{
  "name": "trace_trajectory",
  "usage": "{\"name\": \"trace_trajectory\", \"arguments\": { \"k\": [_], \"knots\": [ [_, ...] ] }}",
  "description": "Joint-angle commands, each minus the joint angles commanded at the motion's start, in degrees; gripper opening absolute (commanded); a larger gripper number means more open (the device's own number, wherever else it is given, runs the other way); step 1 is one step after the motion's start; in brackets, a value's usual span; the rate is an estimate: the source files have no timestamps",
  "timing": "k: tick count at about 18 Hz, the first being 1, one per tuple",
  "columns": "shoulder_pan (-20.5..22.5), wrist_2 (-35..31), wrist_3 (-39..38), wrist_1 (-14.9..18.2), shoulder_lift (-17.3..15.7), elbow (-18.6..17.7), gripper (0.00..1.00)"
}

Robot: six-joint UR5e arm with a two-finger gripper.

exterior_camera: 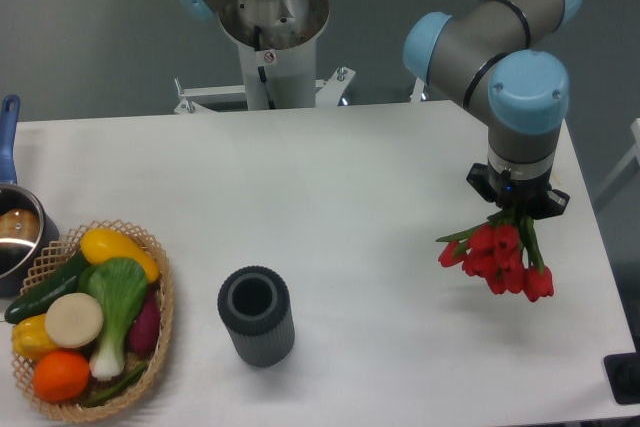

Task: Insert the flowers into the vase
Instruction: 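Carry the red tulip bunch with the gripper toward the grey vase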

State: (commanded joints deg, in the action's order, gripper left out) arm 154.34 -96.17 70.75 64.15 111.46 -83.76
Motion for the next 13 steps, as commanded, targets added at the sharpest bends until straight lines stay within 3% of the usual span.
{"name": "trace_trajectory", "arguments": {
  "k": [4, 8, 13],
  "knots": [
    [-0.70, 3.51, -0.53, 2.38, -2.03, -0.09, 0.00],
    [-0.18, 17.03, -6.58, 2.73, -5.01, 0.00, 0.00],
    [-0.53, 29.17, -10.54, 1.42, -7.30, 0.09, 0.00]
  ]
}}
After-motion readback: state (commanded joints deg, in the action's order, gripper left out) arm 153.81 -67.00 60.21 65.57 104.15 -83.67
